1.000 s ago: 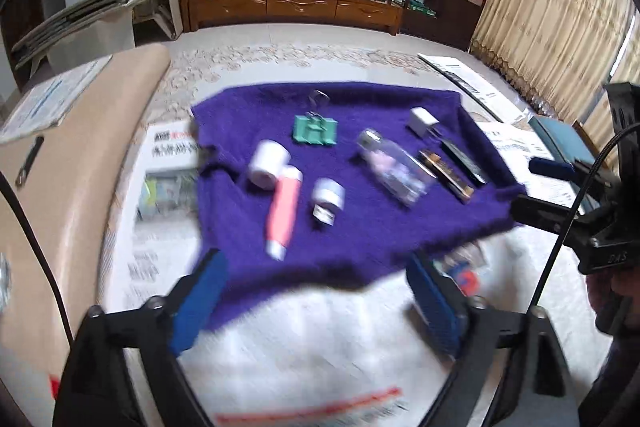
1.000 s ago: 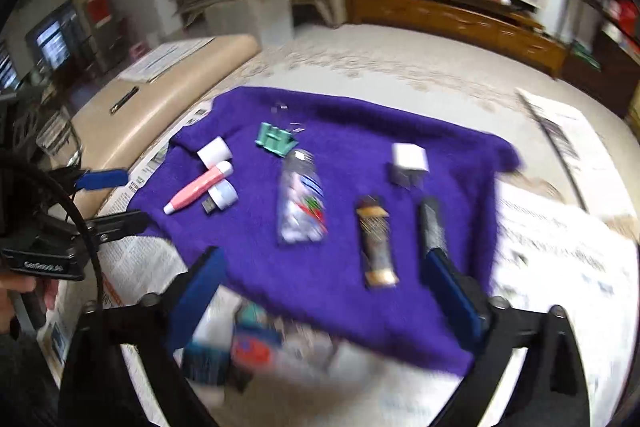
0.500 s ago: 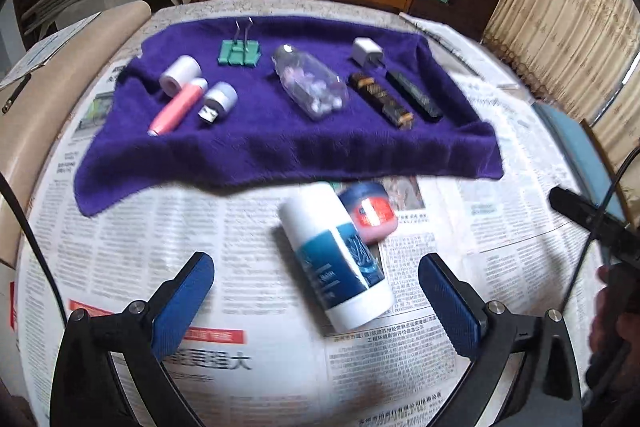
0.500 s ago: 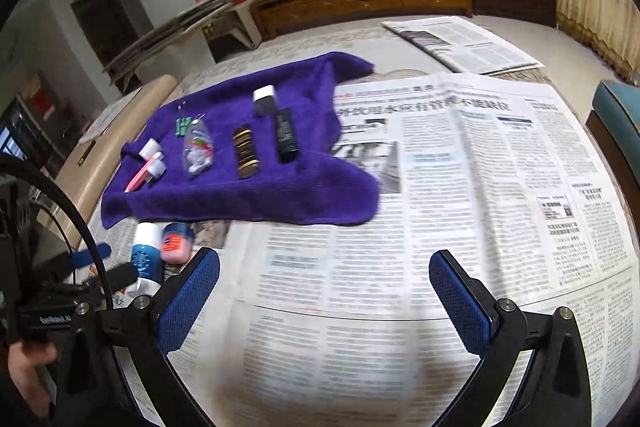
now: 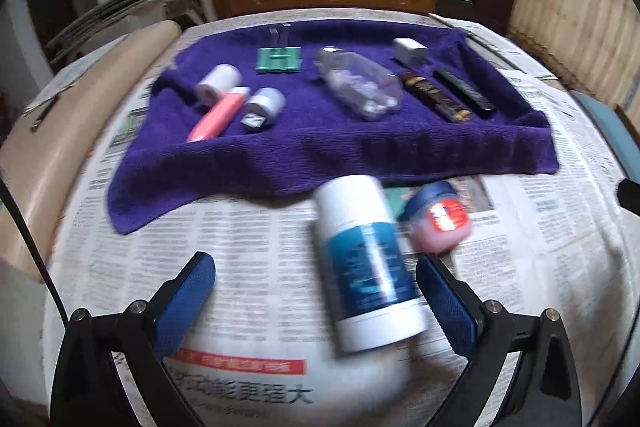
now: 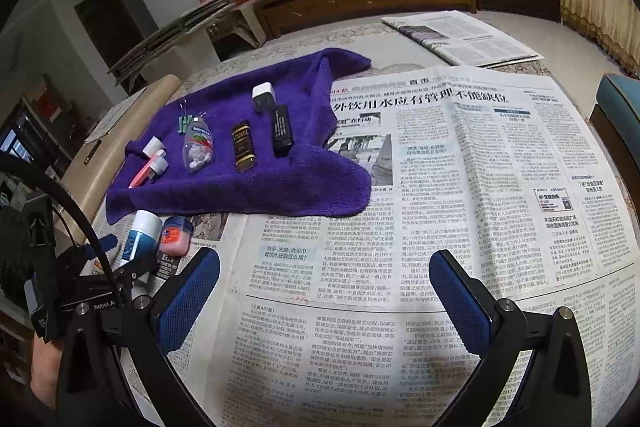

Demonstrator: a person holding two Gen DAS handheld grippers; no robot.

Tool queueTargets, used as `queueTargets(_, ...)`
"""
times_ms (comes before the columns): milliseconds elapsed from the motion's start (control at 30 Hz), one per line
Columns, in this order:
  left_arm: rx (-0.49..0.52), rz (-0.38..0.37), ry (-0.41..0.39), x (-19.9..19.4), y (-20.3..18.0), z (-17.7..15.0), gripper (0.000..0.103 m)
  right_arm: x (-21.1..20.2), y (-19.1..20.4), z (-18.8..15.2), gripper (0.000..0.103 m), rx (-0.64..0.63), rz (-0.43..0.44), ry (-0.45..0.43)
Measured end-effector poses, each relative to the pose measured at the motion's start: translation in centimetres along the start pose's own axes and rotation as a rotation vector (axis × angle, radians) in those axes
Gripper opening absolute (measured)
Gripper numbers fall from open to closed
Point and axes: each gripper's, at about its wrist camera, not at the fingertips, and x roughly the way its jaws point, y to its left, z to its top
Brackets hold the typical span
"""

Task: Organize rigid objects
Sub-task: 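Grasp the blue-and-white stick container with the left tool, then grasp the Vaseline tin with the right tool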

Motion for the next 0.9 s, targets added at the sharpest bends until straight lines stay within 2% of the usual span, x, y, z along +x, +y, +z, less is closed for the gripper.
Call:
queueTargets(67, 0.02, 0.009, 0.01, 0.2, -0.4, 0.0, 0.076, 0.2, 0.0, 0.0, 0.103, -0.002, -0.001, 0.005)
queueTargets(100, 0.016, 0.001, 0.004, 0.2, -0.5, -0.1, 0.072, 0.4, 0.1, -0.1, 0.103, -0.003, -0.002, 0.008)
queueTargets(133, 0.009, -0.013, 0.005, 0.1, -0.6, -0.1, 0.063, 0.5, 0.1, -0.1, 0.103, -0.003, -0.004, 0.009)
queueTargets(333, -0.036, -0.006, -0.005, -0.3, -0.4, -0.2, 0.035, 1.2, 0.5, -0.3, 0.103, -0.017, -0.009, 0.029)
queueTargets(533, -0.059, -0.057, -0.006, -0.6, 0.8, -0.3, 0.034, 1.5, 1.0, -0.6, 0.103, -0.036, -0.013, 0.042)
queueTargets(667, -0.049, -0.043, -0.028, -1.3, 2.0, -0.2, 0.034, 1.4, 1.6, -0.7, 0.103, -0.05, 0.0, 0.036)
queueTargets(800, -0.028, -0.038, -0.016, -1.5, 3.4, -0.3, 0.034, 1.5, 3.7, -1.1, 0.103, -0.103, 0.035, 0.027)
queueTargets(900, -0.028, -0.042, -0.012, -1.6, 4.6, -0.6, 0.034, 2.5, 5.8, -1.6, 0.103, -0.125, 0.082, 0.059)
